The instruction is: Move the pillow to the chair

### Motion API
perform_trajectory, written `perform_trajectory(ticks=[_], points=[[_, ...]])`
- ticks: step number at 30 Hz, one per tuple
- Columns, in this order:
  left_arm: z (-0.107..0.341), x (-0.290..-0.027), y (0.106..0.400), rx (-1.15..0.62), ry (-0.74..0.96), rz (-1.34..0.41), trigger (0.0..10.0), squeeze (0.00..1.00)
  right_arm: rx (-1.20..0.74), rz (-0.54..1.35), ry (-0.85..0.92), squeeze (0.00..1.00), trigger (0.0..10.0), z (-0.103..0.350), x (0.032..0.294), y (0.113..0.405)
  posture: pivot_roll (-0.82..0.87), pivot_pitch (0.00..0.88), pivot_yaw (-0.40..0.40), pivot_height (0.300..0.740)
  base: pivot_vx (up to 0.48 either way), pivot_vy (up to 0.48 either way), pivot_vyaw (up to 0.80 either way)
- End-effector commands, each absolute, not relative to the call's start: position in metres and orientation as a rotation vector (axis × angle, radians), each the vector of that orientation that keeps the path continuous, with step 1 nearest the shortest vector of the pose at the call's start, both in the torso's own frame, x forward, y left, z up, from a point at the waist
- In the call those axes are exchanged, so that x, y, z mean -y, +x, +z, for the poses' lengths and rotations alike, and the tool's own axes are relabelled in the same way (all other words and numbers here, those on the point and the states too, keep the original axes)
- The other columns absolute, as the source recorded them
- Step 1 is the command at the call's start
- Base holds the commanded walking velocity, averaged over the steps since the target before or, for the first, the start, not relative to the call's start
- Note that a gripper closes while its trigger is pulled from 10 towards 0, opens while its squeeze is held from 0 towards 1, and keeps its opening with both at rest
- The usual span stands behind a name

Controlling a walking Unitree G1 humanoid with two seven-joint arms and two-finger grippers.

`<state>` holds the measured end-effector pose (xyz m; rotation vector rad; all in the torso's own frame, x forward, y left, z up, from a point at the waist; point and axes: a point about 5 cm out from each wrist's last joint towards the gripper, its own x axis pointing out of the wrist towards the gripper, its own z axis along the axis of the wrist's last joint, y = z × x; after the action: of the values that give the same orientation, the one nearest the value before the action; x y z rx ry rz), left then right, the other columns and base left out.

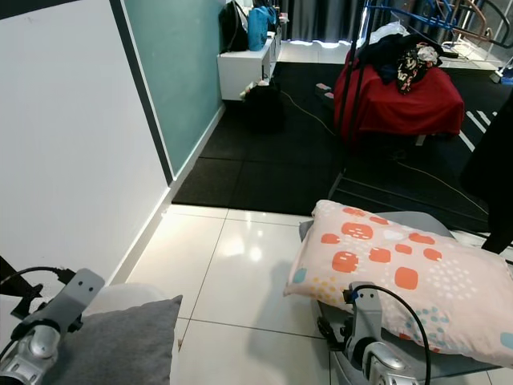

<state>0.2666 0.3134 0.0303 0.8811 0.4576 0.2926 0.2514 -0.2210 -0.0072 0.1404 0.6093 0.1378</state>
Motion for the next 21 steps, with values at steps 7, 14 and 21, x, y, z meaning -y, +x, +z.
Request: perform_trajectory(ticks=[7,14,21], points=[[0.0316,-0.3202,0.2677,-0.490,0.824,0.313,10.0,0.00,-0.612,0.127,0.156,0.00,10.0,-0.0075,0.2216,0.2497,-0.16,0.070,-0.005,0.740,0.000,0.000,0.00],[0.0286,-0.3168,0.2685,-0.505,0.743,0.268,10.0,0.00,-0.616,0.127,0.156,0.00,10.0,-0.0081,0.2226,0.2491,-0.16,0.066,-0.010,0.740,0.000,0.000,0.00],[0.0289,-0.3171,0.2691,-0.504,0.746,0.272,10.0,0.00,-0.617,0.127,0.157,0.00,10.0,-0.0085,0.2230,0.2488,-0.16,0.068,-0.008,0.740,0.000,0.000,0.00]])
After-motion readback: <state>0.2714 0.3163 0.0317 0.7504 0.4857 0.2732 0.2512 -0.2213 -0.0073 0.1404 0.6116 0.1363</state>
